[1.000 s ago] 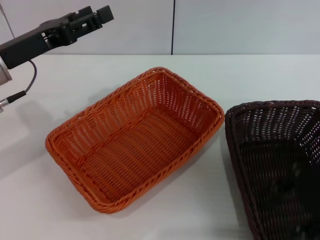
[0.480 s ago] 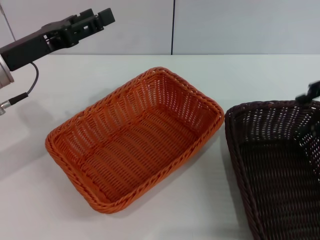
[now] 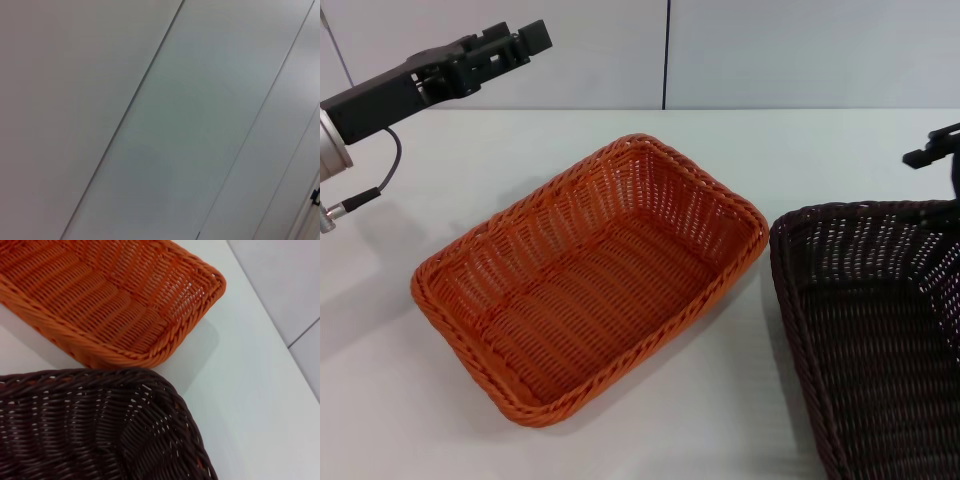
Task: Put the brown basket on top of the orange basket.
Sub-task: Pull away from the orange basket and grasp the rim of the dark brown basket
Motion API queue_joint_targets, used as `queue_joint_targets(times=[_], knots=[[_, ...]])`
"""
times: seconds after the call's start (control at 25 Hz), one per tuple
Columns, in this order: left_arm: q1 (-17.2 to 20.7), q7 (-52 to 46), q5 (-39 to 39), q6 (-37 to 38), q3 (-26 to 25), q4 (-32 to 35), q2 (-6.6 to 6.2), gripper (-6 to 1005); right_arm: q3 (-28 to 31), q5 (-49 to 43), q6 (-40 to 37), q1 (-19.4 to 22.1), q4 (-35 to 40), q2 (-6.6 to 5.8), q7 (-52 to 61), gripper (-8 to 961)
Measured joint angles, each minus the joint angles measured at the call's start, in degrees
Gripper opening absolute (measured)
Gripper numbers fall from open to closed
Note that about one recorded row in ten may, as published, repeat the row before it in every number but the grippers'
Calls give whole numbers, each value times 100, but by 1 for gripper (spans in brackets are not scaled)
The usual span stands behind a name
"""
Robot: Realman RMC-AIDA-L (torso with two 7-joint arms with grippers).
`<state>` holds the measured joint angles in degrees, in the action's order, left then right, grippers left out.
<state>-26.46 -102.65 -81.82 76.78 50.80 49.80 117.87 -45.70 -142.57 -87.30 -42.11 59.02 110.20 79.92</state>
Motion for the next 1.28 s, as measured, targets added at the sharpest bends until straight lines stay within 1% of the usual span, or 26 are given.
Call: queue_joint_targets(times=[0.2, 0.44, 0.64, 0.76, 0.8, 0.96, 1.16, 1.28], knots=[[-18, 0, 2, -49, 0, -8, -1, 829, -73, -86, 373, -166, -547, -7, -222, 677], [-48, -1, 12, -79, 0, -47, -2, 829, -102, -189, 518, -303, -996, -26, -378, 676], [-112, -12, 21, -119, 0, -75, -2, 829, -222, -197, 538, -317, -1142, -14, -416, 669], [-135, -13, 21, -130, 0, -115, -2, 829, -366, -197, 546, -285, -1147, 58, -423, 663], [-144, -19, 21, -138, -1, -129, -2, 829, -420, -197, 562, -248, -1129, 112, -426, 661], [-144, -26, 21, -150, -8, -130, -2, 829, -422, -194, 556, -192, -1093, 137, -491, 654], [-151, -32, 21, -151, -9, -130, -2, 829, -383, -185, 484, -88, -969, 153, -554, 437], [-152, -32, 20, -150, -9, -129, -2, 829, -350, -188, 391, -40, -889, 149, -525, 421]])
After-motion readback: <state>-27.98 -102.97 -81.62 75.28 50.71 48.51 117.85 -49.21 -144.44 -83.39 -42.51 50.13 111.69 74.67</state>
